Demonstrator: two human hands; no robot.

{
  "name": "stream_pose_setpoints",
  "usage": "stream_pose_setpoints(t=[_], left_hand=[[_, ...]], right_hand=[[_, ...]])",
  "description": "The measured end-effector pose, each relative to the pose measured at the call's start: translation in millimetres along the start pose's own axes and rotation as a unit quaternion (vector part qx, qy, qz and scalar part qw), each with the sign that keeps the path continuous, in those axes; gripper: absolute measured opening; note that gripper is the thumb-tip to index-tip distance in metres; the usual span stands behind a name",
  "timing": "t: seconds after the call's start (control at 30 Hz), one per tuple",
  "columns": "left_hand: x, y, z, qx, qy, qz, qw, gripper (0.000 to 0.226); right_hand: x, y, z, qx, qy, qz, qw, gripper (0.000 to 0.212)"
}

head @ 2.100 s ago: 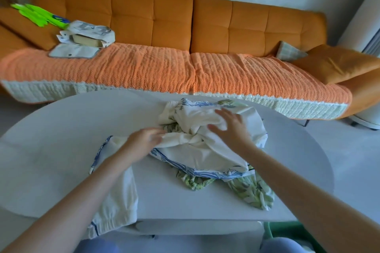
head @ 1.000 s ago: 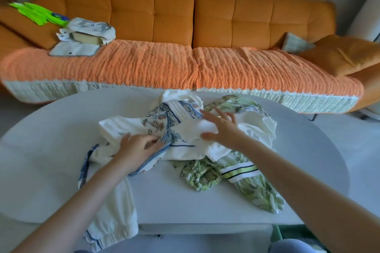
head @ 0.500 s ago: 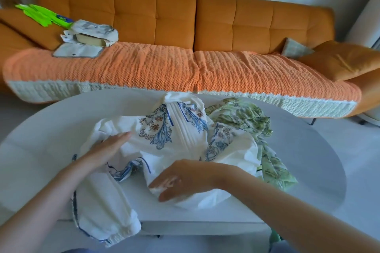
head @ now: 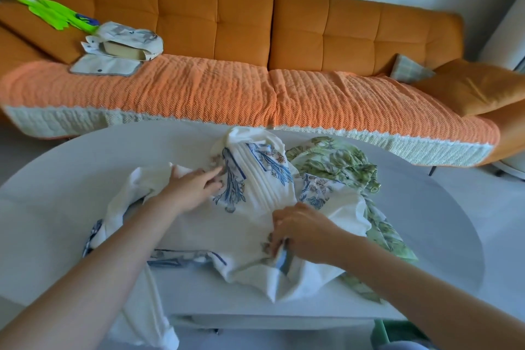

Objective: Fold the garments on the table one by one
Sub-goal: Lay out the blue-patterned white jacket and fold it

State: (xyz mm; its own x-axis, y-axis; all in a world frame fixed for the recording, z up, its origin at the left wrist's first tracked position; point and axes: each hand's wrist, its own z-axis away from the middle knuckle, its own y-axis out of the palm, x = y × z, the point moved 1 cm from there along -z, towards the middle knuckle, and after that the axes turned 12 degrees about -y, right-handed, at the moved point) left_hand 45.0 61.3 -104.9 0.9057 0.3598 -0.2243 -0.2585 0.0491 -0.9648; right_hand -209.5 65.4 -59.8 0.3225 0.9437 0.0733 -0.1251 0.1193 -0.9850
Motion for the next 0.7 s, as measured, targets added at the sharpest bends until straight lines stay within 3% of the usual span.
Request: stream_pose_setpoints(t=[0.07, 0.13, 0.2, 0.27, 0.33, 0.4, 0.5, 0.63, 0.7], left_hand=[[6.4, -0.2, 5.3, -0.036, 0.017, -0.029, 0.999, 0.043], [9.3, -1.5, 16.9, -0.072, 0.024, -0.016, 0.997, 0.047], [0.3, -2.8, 34.1, -0.033, 0.038, 0.033, 0.998, 0.036], [-18.4, -2.5, 50.1, 0.063, 0.066, 0.119, 0.989, 0.029], [-31.1, -3.4, 52.9, 0.089, 0.060, 0.231, 0.967, 0.024], [-29.0, -8.3, 36.6, -0.027, 0.022, 0.283, 0.959, 0.017], [-25.9, -12.1, 13.6, -0.127, 0.049, 0.197, 0.971, 0.029], [-57.0, -17.0, -9.5, -0.138, 0.155, 0.121, 0.971, 0.041], [-74.1, -12.1, -22.1, -0.072, 0.157, 0.051, 0.984, 0.049]], right_hand=[[-23.6, -8.6, 10.2, 0.012, 0.024, 0.091, 0.996, 0.020], [-60.1, -18.0, 16.9, 0.007, 0.101, 0.155, 0.983, 0.024], [-93.8, -29.1, 17.7, -0.017, 0.204, 0.183, 0.962, 0.029], [-114.3, -36.8, 10.1, 0.009, 0.258, 0.183, 0.949, 0.028], [-118.4, -39.2, -2.2, -0.015, 0.289, 0.100, 0.952, 0.035], [-106.0, -40.5, -11.0, -0.110, 0.294, 0.006, 0.949, 0.041], [-66.9, -35.0, -13.6, -0.191, 0.231, -0.043, 0.953, 0.032], [-6.0, -1.2, -6.9, -0.059, 0.155, -0.060, 0.984, 0.067], [3.2, 19.0, -7.3, -0.007, 0.150, -0.072, 0.986, 0.070]])
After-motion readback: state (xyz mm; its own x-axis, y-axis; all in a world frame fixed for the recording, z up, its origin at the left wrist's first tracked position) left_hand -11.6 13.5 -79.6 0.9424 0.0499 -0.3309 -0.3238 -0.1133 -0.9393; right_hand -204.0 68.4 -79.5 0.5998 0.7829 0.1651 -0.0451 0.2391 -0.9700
